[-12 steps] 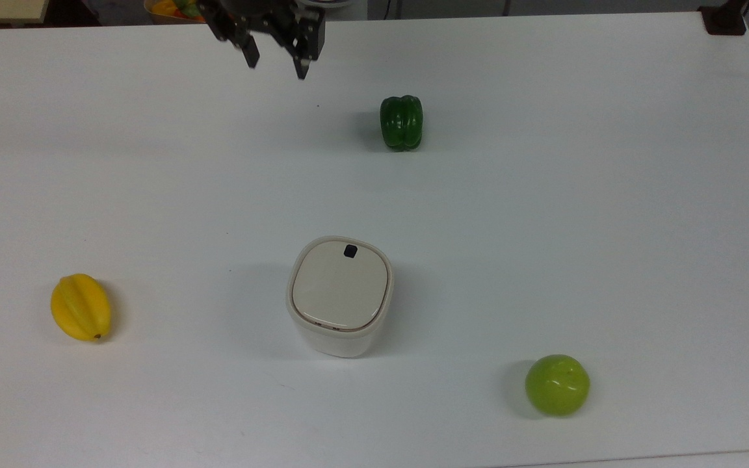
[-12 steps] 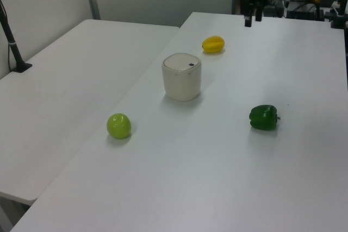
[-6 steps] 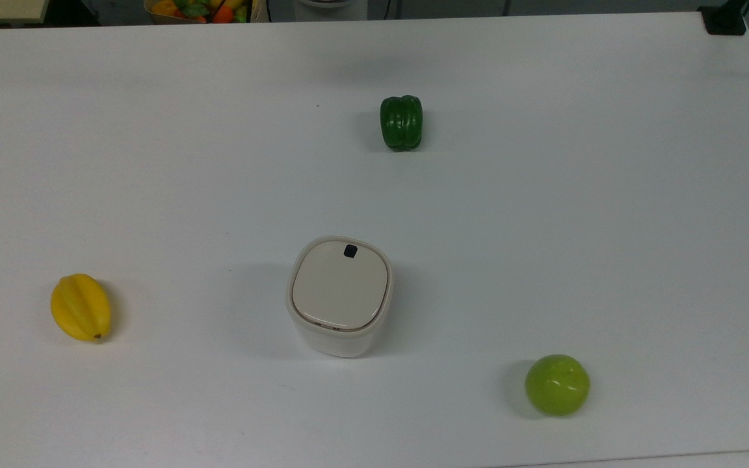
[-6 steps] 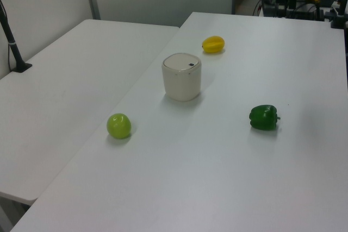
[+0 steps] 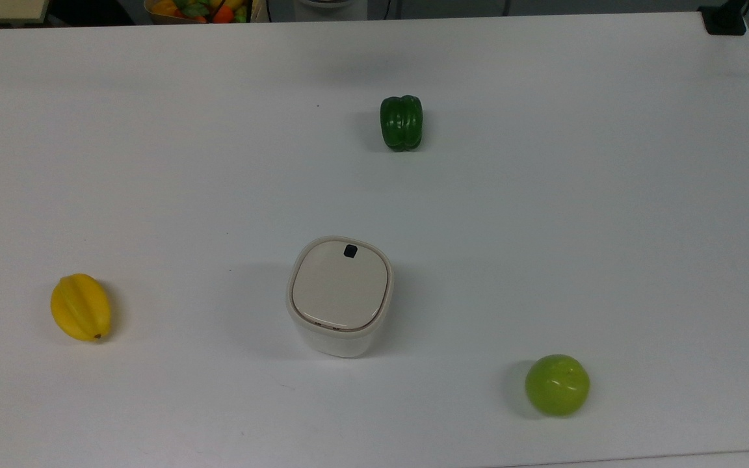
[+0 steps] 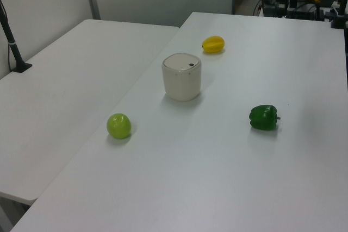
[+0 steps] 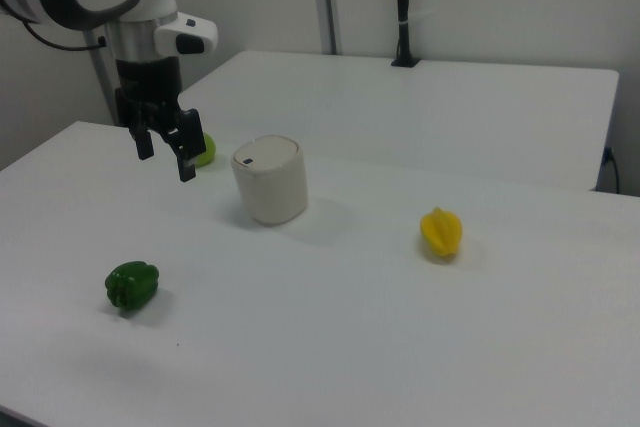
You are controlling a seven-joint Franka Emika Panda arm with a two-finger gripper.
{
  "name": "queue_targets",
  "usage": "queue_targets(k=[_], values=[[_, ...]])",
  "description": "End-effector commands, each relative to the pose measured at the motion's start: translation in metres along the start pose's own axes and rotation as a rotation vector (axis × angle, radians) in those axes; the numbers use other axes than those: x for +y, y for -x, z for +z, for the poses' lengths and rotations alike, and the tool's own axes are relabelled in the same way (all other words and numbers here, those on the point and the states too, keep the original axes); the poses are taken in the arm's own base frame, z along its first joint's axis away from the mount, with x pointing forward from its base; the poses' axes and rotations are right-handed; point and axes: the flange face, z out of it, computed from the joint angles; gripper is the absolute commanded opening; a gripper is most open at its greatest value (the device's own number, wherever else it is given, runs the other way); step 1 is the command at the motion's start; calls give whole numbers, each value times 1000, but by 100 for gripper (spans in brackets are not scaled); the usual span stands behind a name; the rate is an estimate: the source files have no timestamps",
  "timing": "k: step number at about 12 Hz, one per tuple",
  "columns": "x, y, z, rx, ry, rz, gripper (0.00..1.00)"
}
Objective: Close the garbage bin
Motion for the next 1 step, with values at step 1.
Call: queue_targets(k=[1], values=[[5,-3,-4,3,-9,32,100]])
